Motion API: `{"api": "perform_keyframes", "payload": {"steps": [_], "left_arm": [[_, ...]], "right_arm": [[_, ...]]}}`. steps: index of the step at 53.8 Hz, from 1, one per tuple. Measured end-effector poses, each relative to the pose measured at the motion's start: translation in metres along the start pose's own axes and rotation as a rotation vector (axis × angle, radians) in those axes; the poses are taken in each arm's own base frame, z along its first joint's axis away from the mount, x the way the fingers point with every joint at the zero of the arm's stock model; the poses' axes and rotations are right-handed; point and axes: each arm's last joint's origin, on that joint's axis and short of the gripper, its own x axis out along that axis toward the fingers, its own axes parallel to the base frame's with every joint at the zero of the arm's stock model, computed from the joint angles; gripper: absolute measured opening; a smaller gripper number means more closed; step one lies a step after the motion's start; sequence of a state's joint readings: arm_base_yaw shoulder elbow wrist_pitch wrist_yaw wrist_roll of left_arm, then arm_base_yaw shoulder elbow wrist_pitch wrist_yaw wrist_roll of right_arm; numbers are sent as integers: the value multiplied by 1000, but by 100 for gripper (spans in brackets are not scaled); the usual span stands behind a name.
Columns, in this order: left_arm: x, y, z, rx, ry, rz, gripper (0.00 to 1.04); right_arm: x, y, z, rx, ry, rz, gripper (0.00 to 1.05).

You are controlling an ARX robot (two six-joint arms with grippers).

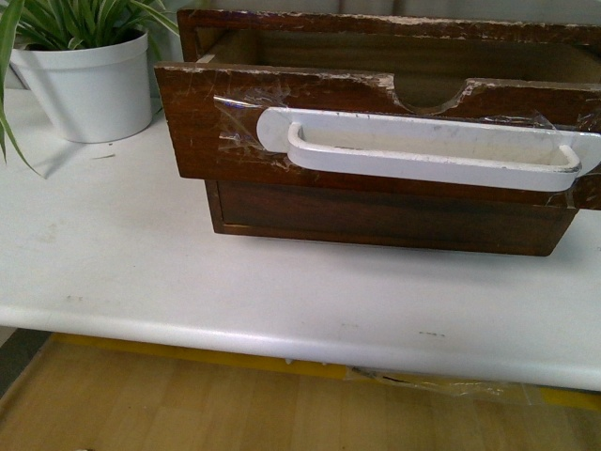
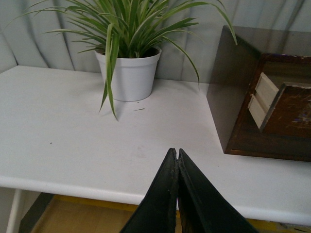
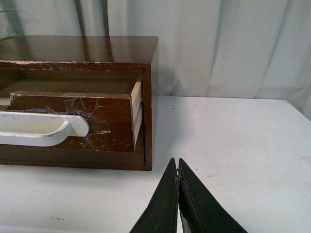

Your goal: Open drawer

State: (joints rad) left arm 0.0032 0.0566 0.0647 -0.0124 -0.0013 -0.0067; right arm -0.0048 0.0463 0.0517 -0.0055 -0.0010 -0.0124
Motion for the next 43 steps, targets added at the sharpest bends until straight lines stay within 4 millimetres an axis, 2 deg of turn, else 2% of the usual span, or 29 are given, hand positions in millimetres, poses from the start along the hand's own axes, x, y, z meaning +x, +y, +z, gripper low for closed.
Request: {"api": "perform_keyframes", "payload": {"steps": [9,15,37,39,43], "left_arm": [[0,0,-5,0,4,-1,4],[0,0,-13,0,-4,-2,4],[-1,0,-13,1,-10,-1,4],[-1,0,-13,0,-10,-1,5],[-1,0,-13,1,-10,-1,17]], "right_arm": [[0,0,-12,0,2,3,1],[0,0,-12,0,1,2,1],[0,0,-12,0,0,3,1],[0,0,-12,0,0,3,6],[0,0,-12,0,0,3,17]]}}
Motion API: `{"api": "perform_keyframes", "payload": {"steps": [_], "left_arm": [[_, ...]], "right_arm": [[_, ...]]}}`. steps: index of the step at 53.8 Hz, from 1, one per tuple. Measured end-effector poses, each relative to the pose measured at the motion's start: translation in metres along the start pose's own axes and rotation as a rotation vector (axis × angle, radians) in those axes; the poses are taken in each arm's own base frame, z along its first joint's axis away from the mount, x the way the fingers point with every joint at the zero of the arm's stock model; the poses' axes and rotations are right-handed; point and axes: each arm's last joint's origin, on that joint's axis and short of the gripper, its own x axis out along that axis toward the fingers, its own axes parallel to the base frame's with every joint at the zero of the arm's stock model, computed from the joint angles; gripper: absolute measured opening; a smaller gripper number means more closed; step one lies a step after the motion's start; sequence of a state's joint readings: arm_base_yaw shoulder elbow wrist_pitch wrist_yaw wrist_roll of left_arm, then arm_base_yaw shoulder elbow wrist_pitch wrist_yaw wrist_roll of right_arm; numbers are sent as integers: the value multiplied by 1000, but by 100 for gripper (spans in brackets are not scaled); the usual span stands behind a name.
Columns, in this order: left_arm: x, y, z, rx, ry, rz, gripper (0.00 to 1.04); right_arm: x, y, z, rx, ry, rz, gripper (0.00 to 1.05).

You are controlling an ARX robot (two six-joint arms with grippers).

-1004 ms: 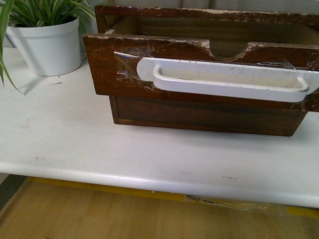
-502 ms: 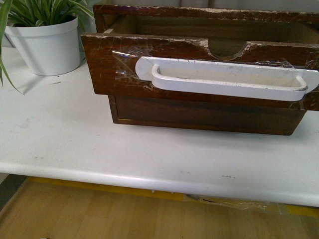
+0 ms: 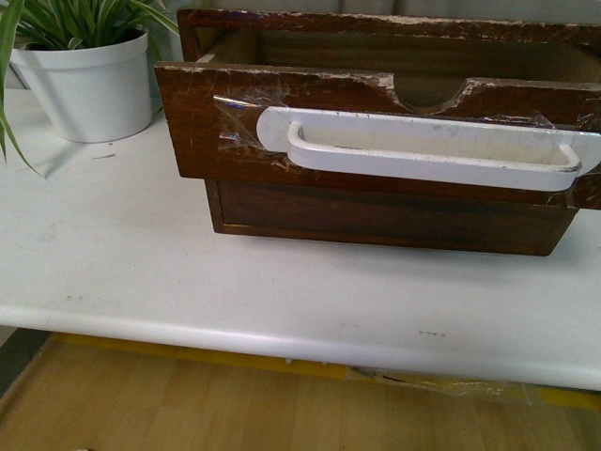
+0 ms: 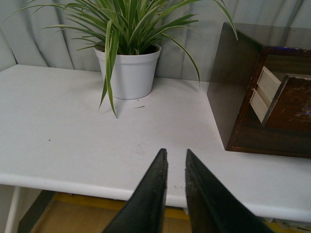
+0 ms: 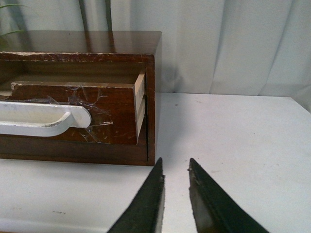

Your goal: Open drawer

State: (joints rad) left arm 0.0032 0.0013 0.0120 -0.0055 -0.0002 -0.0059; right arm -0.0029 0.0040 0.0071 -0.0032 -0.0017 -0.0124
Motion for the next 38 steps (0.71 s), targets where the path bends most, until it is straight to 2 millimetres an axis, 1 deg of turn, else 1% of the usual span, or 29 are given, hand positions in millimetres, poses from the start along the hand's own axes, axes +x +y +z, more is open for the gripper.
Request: {"api": "perform_keyframes", "payload": {"steps": [4,6,7,9,16,19,22,24,26,27,30,38], "left_arm": [[0,0,0,0,0,0,28],[0,0,0,0,0,0,35],[0,0,0,0,0,0,37],[0,0,0,0,0,0,46],[0,0,0,0,0,0,69],[0,0,0,0,0,0,76],[0,0,0,0,0,0,87],[0,0,0,0,0,0,92],[0,0,0,0,0,0,98],[0,0,0,2,0,0,100],[0,0,0,2,0,0,98],[0,0,0,2,0,-1,99]], "right_arm": [[0,0,0,0,0,0,29],[0,0,0,0,0,0,34],[0,0,0,0,0,0,38],[0,0,0,0,0,0,48],[0,0,0,0,0,0,68],[0,0,0,0,0,0,77],[0,0,0,0,0,0,86],[0,0,0,0,0,0,93],[0,0,0,1,0,0,97],[0,0,0,2,0,0,98],[0,0,0,2,0,0,95],[0,0,0,2,0,0,96]]}}
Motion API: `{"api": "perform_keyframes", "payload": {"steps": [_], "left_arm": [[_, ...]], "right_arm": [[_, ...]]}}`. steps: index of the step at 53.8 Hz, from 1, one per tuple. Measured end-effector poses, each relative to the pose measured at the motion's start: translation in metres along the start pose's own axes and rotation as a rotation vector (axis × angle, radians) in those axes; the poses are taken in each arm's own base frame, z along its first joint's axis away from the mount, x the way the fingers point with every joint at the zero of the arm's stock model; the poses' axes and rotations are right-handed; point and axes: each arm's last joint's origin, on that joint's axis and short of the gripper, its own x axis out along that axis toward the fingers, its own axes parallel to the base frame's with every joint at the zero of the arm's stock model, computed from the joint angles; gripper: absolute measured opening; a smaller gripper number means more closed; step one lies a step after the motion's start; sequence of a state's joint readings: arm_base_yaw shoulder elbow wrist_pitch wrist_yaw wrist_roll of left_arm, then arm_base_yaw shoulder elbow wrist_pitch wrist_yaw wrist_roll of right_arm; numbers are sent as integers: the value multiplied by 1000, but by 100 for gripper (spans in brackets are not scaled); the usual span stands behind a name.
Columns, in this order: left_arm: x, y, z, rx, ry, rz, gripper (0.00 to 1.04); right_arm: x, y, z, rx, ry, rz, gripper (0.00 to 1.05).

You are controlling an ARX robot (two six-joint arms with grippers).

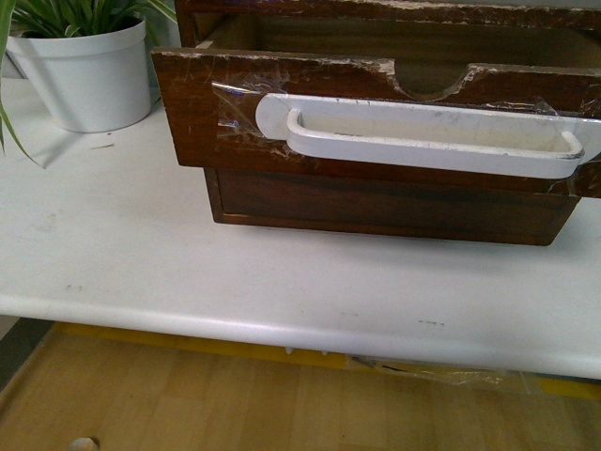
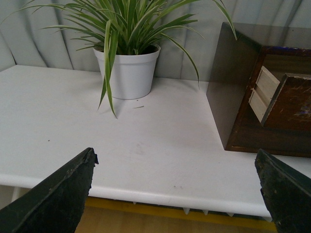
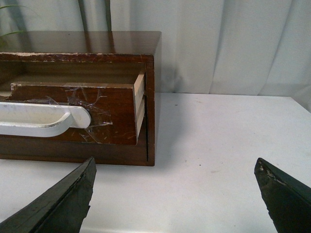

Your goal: Open drawer

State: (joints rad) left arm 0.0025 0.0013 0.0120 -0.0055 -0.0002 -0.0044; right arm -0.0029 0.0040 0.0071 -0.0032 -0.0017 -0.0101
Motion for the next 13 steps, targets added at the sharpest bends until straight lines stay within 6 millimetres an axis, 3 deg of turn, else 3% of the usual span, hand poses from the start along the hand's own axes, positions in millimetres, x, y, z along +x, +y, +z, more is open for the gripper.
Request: {"api": "perform_keyframes", "payload": {"steps": [13], "left_arm": [[0,0,0,0,0,0,99]], "right_arm": [[0,0,0,0,0,0,96]]}}
